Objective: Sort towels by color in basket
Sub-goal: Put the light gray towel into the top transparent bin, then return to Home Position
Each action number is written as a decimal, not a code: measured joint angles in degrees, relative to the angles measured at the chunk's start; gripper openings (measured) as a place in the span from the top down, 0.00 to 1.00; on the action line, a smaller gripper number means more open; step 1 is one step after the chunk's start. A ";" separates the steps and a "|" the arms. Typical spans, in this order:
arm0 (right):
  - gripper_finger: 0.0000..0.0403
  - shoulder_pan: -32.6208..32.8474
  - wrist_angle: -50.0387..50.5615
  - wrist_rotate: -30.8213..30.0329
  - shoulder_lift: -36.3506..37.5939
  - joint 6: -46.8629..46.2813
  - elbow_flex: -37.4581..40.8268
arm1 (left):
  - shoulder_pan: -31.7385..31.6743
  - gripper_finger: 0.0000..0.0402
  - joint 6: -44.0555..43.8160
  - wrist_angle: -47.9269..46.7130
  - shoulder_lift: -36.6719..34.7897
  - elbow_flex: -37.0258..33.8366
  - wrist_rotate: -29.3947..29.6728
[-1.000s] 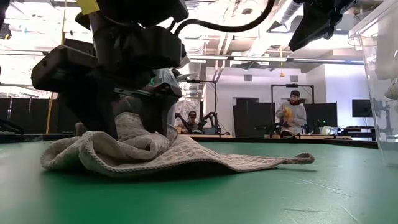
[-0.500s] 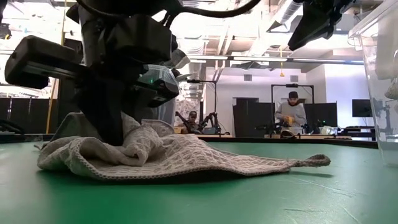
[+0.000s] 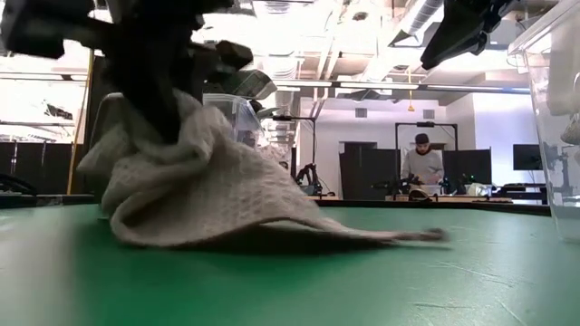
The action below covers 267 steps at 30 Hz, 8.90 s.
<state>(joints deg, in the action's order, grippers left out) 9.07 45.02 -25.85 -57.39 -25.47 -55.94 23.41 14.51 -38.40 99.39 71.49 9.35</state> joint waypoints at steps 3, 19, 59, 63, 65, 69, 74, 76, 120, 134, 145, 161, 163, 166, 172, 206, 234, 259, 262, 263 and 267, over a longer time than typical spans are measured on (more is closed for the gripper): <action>0.71 0.28 -0.12 0.00 0.00 0.00 0.00 | 0.17 0.90 -0.14 -2.17 -3.77 0.36 3.82; 0.71 0.30 -0.54 0.00 0.00 -0.02 0.00 | 0.17 0.90 -2.01 -8.32 -28.86 2.28 25.91; 0.71 -0.21 -6.34 -2.86 -0.15 1.40 0.00 | -19.60 0.90 -4.05 -24.97 -28.87 2.22 31.55; 0.71 -0.21 -6.69 -2.93 -1.58 2.86 0.00 | -21.48 0.90 1.41 -16.42 -24.70 2.20 27.73; 0.71 -0.21 -6.72 -2.91 -2.76 3.18 0.00 | -22.64 0.90 3.60 -12.50 -22.97 2.19 25.69; 0.71 0.26 -6.41 -2.78 -5.28 3.55 0.00 | -25.79 0.90 6.02 -8.92 -20.07 2.18 23.58; 0.71 1.48 -6.54 -2.73 -7.55 4.55 0.00 | -31.77 0.90 5.83 -7.13 -18.55 1.63 17.21; 0.71 1.84 -6.92 -2.73 -8.14 4.55 0.00 | -34.15 0.90 6.43 -4.05 -18.88 0.16 12.55; 0.71 3.92 -12.51 -2.69 -9.40 4.98 0.00 | -47.80 0.50 3.45 10.14 -19.74 -19.29 -16.43; 0.71 3.53 -13.55 -2.69 -9.28 8.94 0.00 | -44.86 0.40 3.38 -1.19 -32.39 -8.98 -16.53; 0.71 3.20 -14.42 -2.70 -2.65 10.97 0.00 | -43.04 0.40 2.64 -10.85 -45.65 -8.83 -11.43; 0.71 3.20 -13.76 -2.69 2.67 11.17 0.00 | -44.24 0.40 4.25 -1.93 -36.09 -19.83 -3.38; 0.71 3.29 -13.41 -2.69 2.54 11.17 0.00 | -44.81 0.40 4.28 -1.21 -31.93 -20.02 -5.03; 0.71 3.29 -13.55 -2.69 2.30 11.60 -0.02 | -45.24 0.40 4.32 -0.92 -25.68 -20.00 -6.33; 0.71 3.31 -13.60 -2.67 1.28 11.83 -0.02 | -45.34 0.40 5.35 1.38 -18.73 -19.86 -9.73; 0.71 3.31 -2.15 -2.54 15.82 14.17 -0.02 | -40.75 0.40 -2.91 -8.53 -61.29 -14.21 -10.73; 0.71 3.31 -7.56 -2.64 52.30 12.31 22.12 | -39.48 0.40 -10.75 3.04 -87.09 -37.12 -15.10; 0.71 3.29 -20.90 -1.99 56.41 15.26 33.08 | -39.48 0.40 -21.66 18.91 -87.05 -42.75 -14.73; 0.71 3.29 -21.88 -1.97 56.43 15.21 34.57 | -39.48 0.40 -23.29 25.43 -87.05 -46.68 -14.41; 0.71 3.29 -22.06 -1.97 56.43 14.83 35.04 | -39.48 0.40 -23.82 27.13 -87.07 -47.84 -14.41; 0.71 3.29 -22.86 -1.99 56.43 13.32 36.72 | -39.48 0.40 -25.46 34.36 -87.09 -51.67 -14.41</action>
<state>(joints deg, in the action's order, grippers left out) 12.36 22.17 -27.83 -0.95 -12.16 -19.22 -16.08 -10.95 -4.04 12.30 19.83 -5.06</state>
